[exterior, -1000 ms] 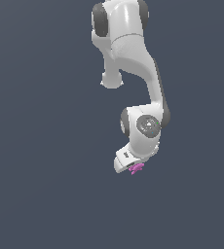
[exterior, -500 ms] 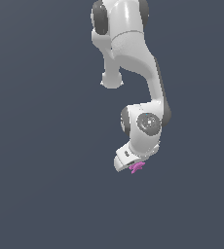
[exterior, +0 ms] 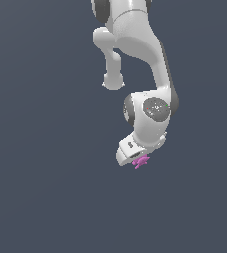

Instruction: Pick up the object and move it to a goal position.

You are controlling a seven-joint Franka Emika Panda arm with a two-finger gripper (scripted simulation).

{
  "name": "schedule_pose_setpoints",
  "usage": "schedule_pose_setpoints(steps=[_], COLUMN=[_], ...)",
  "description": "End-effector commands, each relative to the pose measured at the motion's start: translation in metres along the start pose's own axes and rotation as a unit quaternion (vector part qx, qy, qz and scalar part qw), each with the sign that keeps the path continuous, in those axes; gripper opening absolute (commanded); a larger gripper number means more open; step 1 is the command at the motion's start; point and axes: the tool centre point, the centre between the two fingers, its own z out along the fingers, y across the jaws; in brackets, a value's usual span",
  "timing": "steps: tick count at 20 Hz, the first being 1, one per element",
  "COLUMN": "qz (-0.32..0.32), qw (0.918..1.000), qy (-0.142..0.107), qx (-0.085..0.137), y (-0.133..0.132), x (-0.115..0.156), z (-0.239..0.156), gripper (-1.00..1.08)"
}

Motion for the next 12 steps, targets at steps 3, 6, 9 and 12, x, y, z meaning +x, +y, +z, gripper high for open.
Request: schedule_pose_setpoints(steps=[3, 6, 9, 12], qz=[0.000, 0.000, 0.000, 0.000], qw=[1.0000, 1.0000, 1.0000, 1.0000], qy=[0.001, 0.001, 0.000, 0.000], qx=[-0.001, -0.001, -0.001, -0.001], y=[-0.009, -0.016, -0.024, -0.032], x=[-0.009, -0.017, -0.025, -0.033], z=[-0.040, -0.072, -0.105, -0.140], gripper=[-1.00, -1.00, -1.00, -1.00])
